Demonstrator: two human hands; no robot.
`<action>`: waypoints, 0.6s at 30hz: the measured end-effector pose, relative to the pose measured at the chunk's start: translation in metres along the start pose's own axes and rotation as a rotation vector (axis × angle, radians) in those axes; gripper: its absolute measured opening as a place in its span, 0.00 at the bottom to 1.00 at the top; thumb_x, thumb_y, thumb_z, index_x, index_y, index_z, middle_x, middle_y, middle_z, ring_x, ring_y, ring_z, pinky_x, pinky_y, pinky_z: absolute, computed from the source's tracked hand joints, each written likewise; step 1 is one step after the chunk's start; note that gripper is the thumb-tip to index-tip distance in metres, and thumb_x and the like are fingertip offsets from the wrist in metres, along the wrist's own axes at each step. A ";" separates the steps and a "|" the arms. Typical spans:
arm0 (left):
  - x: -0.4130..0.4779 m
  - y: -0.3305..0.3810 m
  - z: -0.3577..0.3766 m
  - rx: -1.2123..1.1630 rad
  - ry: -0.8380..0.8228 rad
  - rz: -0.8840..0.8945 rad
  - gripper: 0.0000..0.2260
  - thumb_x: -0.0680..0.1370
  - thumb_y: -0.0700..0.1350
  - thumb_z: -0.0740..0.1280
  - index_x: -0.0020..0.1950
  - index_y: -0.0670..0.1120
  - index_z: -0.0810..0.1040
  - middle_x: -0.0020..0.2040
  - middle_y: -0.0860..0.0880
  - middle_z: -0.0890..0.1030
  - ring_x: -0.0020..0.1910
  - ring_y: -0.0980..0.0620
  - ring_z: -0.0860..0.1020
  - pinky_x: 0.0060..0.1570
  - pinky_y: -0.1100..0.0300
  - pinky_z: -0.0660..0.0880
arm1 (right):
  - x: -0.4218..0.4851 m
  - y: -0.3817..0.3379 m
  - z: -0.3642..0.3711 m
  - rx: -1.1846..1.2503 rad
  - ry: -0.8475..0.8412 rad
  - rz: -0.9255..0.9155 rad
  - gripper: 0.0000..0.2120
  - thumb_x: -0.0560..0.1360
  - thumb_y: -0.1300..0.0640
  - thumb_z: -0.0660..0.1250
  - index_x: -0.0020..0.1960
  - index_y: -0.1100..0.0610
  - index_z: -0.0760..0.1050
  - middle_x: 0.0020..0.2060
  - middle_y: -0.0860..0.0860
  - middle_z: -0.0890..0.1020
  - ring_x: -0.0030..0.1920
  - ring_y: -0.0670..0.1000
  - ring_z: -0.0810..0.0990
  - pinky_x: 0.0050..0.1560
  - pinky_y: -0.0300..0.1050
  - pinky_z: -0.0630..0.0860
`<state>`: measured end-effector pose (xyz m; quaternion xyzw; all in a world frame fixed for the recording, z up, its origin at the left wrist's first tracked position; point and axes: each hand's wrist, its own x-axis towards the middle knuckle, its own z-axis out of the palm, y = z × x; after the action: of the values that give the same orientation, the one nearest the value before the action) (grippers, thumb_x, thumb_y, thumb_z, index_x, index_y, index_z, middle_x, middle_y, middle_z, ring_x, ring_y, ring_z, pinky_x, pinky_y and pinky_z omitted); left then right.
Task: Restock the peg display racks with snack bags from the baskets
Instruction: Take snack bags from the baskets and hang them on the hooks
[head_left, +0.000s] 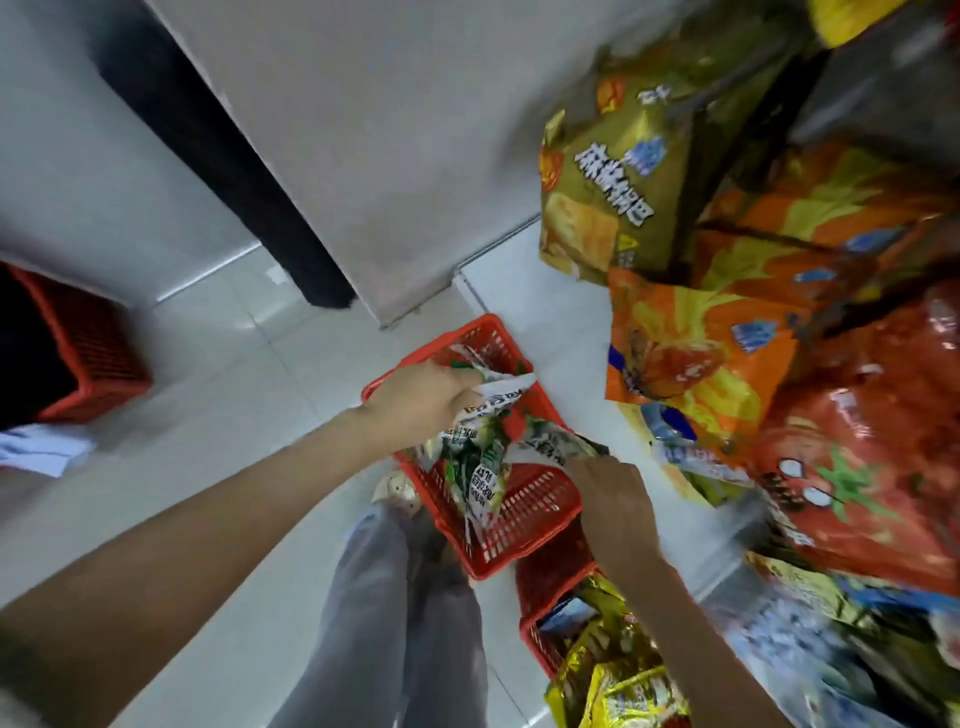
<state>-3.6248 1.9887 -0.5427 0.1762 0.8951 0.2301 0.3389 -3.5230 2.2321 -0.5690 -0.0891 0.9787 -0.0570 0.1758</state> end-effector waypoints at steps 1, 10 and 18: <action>-0.006 0.008 -0.014 -0.111 0.011 0.034 0.12 0.83 0.47 0.57 0.61 0.44 0.76 0.52 0.44 0.82 0.50 0.45 0.78 0.44 0.56 0.71 | -0.006 -0.006 -0.020 -0.018 0.102 -0.137 0.17 0.66 0.59 0.55 0.45 0.58 0.81 0.38 0.54 0.82 0.38 0.57 0.80 0.46 0.47 0.68; -0.094 0.121 -0.201 -0.184 -0.141 0.235 0.05 0.80 0.43 0.64 0.48 0.41 0.72 0.34 0.54 0.69 0.34 0.57 0.67 0.34 0.64 0.65 | -0.031 -0.090 -0.232 -0.045 0.656 -0.481 0.15 0.71 0.71 0.65 0.56 0.60 0.73 0.37 0.52 0.77 0.42 0.52 0.71 0.52 0.47 0.66; -0.164 0.209 -0.261 -0.236 -0.089 0.449 0.04 0.77 0.47 0.68 0.44 0.48 0.80 0.37 0.44 0.76 0.38 0.51 0.70 0.39 0.57 0.67 | -0.066 -0.108 -0.336 0.141 0.685 -0.220 0.22 0.75 0.61 0.61 0.69 0.58 0.67 0.41 0.53 0.81 0.44 0.52 0.72 0.47 0.41 0.60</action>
<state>-3.6547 2.0087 -0.1716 0.3399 0.7847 0.3943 0.3364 -3.5648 2.1664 -0.2187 -0.1573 0.9591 -0.1694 -0.1636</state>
